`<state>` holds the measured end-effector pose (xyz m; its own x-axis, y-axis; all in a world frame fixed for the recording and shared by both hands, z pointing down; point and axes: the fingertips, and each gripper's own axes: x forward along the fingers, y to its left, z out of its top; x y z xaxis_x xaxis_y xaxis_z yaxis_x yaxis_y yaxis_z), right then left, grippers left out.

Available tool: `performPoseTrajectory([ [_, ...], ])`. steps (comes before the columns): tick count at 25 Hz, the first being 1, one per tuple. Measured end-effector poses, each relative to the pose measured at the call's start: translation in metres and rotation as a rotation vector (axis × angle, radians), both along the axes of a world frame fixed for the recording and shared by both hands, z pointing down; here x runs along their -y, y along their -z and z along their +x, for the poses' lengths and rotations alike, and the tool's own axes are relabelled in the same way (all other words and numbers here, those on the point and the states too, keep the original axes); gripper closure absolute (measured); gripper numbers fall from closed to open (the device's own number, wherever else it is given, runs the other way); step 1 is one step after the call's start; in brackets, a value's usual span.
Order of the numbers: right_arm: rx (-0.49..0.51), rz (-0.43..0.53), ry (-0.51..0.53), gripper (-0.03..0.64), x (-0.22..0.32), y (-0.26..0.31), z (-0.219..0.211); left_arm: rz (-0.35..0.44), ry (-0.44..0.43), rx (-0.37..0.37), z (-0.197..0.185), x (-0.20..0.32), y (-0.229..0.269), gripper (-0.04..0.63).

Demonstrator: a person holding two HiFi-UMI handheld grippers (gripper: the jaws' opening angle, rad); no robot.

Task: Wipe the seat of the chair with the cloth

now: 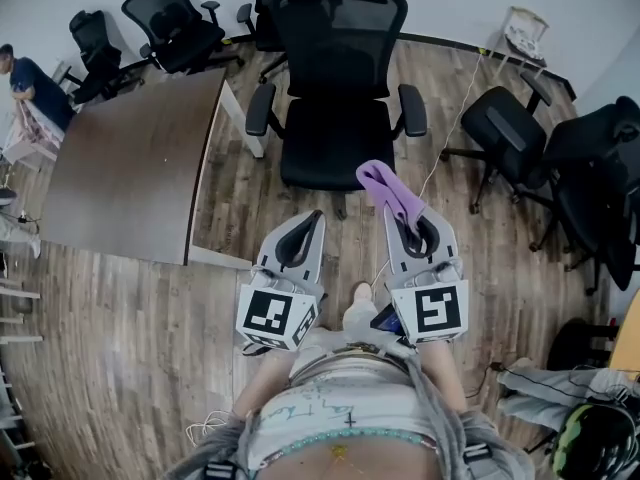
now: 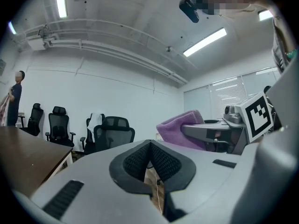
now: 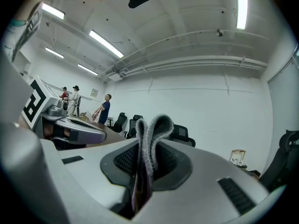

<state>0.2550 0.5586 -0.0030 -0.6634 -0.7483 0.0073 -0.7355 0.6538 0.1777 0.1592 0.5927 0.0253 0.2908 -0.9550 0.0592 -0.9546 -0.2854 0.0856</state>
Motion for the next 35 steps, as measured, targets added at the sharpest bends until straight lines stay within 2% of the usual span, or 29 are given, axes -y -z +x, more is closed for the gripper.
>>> performPoseTrajectory([
  [7,-0.004,-0.009,0.072,0.565,0.04,-0.003,0.013,-0.01,0.08,-0.008,0.012,0.035,-0.005,0.593],
  [16,-0.007,-0.033,0.087,0.565,0.074,-0.01,0.0,-0.036,0.126,-0.004,-0.016,0.058,-0.012,0.594],
  [21,-0.003,-0.029,0.041,0.565,0.104,-0.009,-0.018,-0.03,0.086,-0.021,-0.036,0.093,-0.014,0.594],
  [30,-0.002,0.004,-0.061,0.565,0.171,0.003,-0.063,0.013,-0.054,-0.007,-0.072,0.179,-0.003,0.594],
  [35,-0.013,-0.002,-0.109,0.565,0.206,-0.001,-0.09,0.017,-0.076,-0.001,-0.107,0.21,-0.004,0.594],
])
